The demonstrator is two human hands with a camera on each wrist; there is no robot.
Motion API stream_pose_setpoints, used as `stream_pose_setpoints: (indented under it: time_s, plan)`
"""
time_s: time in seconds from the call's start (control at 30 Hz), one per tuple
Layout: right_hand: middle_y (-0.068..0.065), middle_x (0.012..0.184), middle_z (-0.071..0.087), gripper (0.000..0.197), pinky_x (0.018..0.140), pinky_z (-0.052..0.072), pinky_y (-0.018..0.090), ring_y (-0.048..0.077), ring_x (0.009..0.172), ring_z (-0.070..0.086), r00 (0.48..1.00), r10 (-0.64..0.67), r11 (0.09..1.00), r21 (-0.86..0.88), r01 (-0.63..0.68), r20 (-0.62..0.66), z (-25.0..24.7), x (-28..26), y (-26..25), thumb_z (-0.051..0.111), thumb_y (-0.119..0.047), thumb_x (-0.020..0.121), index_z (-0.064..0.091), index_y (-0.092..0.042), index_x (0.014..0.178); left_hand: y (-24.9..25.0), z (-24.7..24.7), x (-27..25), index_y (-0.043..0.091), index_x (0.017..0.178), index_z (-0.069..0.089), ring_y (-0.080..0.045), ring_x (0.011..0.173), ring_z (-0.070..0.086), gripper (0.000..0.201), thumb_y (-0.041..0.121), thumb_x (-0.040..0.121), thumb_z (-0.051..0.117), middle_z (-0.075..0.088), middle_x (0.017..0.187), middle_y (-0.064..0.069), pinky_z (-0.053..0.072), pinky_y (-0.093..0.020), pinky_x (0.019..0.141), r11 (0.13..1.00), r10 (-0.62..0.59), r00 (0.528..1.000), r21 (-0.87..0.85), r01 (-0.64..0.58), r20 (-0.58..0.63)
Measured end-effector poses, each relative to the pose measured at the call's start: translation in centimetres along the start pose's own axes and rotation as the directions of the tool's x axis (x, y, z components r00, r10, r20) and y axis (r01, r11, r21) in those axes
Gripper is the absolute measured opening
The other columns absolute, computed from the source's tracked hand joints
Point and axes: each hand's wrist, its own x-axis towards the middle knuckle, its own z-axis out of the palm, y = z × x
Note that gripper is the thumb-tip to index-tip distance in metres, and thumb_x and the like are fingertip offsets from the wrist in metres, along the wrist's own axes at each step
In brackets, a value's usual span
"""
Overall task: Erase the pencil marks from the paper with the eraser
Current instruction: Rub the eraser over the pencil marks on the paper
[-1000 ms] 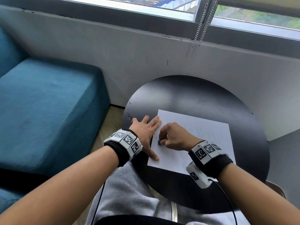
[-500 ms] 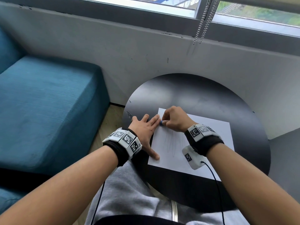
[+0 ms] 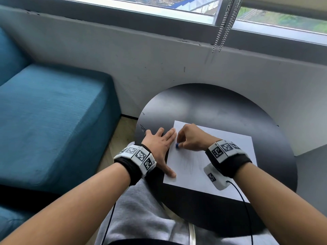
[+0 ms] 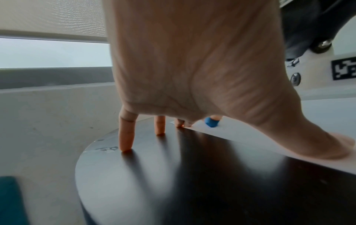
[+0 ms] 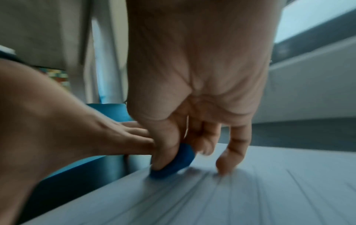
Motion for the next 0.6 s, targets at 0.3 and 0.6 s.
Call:
stream_pose_setpoints:
  time_s: [0.3,0.6]
  plan:
    - [0.006,0.082,0.073,0.009,0.074,0.056,0.034,0.024,0.081,0.067,0.995,0.077,0.997,0.005,-0.076,-0.07,-1.0,1.0,0.8,0.071,-0.021,0.078,0.074,-0.013,0.079,-0.1,0.0,0.0,0.019,0.156,-0.014,-0.027,0.145,0.012,0.145,0.09,0.056,0.063,-0.014,0.165,0.01,0.029,-0.054,0.106,1.0,0.005,1.0,-0.016,-0.005,0.001]
    - [0.003,0.078,0.073,0.01,0.071,0.056,0.035,0.018,0.076,0.065,0.999,-0.006,0.999,-0.048,0.008,0.045,-0.7,-0.6,-1.0,0.079,-0.024,0.071,0.077,-0.016,0.076,-0.2,0.2,0.3,0.022,0.156,-0.017,-0.029,0.147,0.009,0.147,0.091,0.054,0.063,-0.016,0.165,0.009,0.027,-0.056,0.108,0.999,0.008,1.0,-0.032,-0.008,0.017]
